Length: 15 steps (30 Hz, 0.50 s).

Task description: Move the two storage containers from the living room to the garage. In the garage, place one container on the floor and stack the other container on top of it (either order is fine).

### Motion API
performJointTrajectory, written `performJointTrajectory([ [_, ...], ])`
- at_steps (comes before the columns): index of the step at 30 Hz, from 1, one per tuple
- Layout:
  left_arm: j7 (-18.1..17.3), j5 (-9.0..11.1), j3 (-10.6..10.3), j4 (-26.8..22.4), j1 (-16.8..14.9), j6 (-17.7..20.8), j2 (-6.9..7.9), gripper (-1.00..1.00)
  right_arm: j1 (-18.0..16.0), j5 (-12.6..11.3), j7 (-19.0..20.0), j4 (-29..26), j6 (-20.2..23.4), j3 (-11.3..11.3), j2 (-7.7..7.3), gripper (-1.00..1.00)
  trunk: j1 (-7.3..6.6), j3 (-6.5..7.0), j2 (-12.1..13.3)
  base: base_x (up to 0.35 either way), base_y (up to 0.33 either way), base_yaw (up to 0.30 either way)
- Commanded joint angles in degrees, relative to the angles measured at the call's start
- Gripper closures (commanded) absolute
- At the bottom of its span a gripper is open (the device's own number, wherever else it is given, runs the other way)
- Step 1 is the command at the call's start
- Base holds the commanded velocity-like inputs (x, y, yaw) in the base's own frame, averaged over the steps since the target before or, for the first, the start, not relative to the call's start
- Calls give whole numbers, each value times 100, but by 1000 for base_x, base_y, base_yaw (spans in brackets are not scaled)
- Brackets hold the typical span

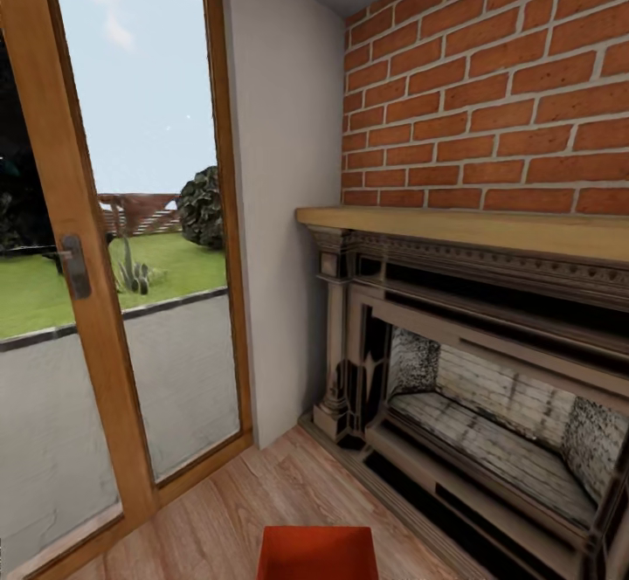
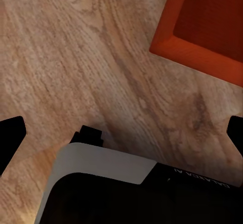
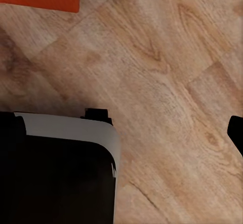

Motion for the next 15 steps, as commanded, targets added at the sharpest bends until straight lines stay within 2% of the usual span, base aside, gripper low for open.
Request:
performJointTrajectory([
  [1,10,23,-12,2,-4,-14,-1,-100,-8,28,-33,18,-22,43,1,-100,0,-7,-5,0,65,0],
  [8,-16,11,-3,2,-4,-5,-34,-100,-8,49,-43,18,-17,61,0,-100,0,-7,-5,0,13,0],
  [15,-24,28,-3,2,-4,21,-6,-100,-8,51,-46,18,-22,55,-5,-100,0,-7,-5,0,0,0],
])
